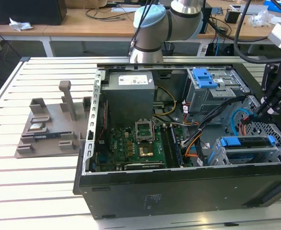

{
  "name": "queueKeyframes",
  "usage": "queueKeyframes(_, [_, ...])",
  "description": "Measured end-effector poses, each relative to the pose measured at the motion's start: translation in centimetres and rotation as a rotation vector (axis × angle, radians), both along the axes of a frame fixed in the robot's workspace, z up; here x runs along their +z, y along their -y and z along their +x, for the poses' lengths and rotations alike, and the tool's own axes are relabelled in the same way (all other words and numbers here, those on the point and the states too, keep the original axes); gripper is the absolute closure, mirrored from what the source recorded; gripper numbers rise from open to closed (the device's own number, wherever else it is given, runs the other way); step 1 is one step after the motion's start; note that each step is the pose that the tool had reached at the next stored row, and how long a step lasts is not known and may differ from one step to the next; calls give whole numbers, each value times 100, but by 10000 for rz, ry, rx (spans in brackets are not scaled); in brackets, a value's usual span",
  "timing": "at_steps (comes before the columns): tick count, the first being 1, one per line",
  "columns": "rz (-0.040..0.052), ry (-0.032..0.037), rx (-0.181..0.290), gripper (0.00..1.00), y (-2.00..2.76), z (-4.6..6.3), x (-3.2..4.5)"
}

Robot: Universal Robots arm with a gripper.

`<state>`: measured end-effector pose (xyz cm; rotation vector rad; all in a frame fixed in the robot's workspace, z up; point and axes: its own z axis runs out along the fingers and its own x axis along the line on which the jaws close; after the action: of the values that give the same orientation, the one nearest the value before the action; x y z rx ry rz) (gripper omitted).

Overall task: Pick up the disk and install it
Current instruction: 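Insert the first disk wire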

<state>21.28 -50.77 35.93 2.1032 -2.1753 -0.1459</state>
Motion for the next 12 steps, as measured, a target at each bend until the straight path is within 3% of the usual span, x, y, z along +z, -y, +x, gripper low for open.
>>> queueKeyframes(6, [0,0,1,84,207,-43,-43])
queueKeyframes(9, [0,0,0,84,262,-61,-68])
queueKeyframes(12, [0,0,1,84,274,-64,-110])
